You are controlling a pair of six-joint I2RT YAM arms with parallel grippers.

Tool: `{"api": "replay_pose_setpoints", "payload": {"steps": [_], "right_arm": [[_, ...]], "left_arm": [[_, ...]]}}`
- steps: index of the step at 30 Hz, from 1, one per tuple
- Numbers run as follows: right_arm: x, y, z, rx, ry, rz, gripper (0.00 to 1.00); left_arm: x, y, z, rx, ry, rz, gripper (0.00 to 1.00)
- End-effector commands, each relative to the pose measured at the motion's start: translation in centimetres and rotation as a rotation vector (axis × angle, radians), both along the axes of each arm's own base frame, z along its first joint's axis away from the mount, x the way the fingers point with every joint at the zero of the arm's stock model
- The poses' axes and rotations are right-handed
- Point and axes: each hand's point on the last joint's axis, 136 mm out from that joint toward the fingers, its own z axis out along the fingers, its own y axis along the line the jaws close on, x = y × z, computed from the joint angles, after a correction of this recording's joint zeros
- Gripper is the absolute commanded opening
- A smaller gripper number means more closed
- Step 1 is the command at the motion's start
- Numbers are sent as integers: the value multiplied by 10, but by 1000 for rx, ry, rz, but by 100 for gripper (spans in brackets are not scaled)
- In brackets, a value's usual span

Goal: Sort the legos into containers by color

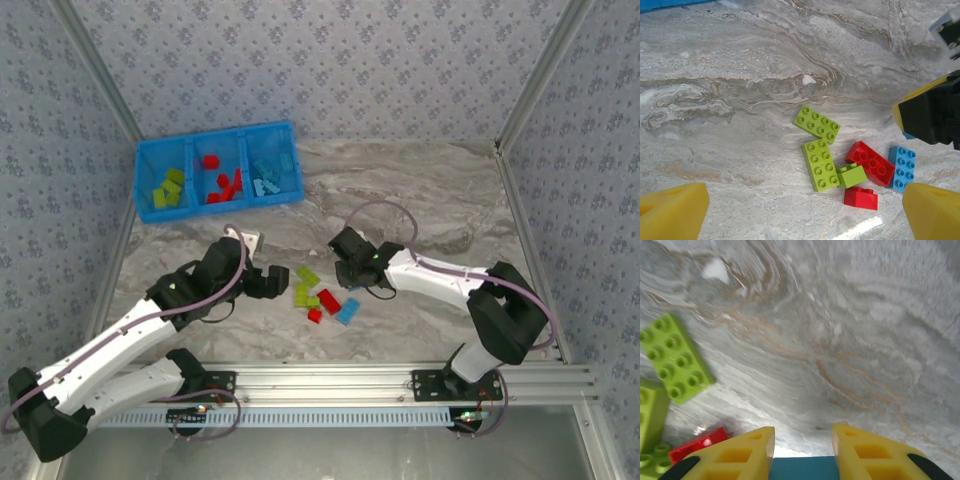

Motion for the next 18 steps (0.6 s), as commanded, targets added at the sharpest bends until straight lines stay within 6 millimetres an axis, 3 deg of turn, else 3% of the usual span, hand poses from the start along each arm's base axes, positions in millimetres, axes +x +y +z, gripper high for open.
{"api": "replay_pose_setpoints", "payload": {"steps": [1, 3, 7, 12, 18], "right_arm": [[39, 35, 65, 66, -187, 66, 33], [72, 66, 106, 115, -309, 102, 33], [133, 111, 143, 151, -466, 126, 32], [208, 149, 143, 118, -581, 118, 32], [271, 178, 120, 14, -673, 151, 33]], "left_arm": [[4, 19, 16, -18, -48, 119, 99], [9, 41, 25, -25, -86, 252, 99], [7, 82, 36, -6, -139, 441, 99], [2, 104, 50, 20, -178, 512, 99], [0, 107, 56, 34, -187, 500, 99]]}}
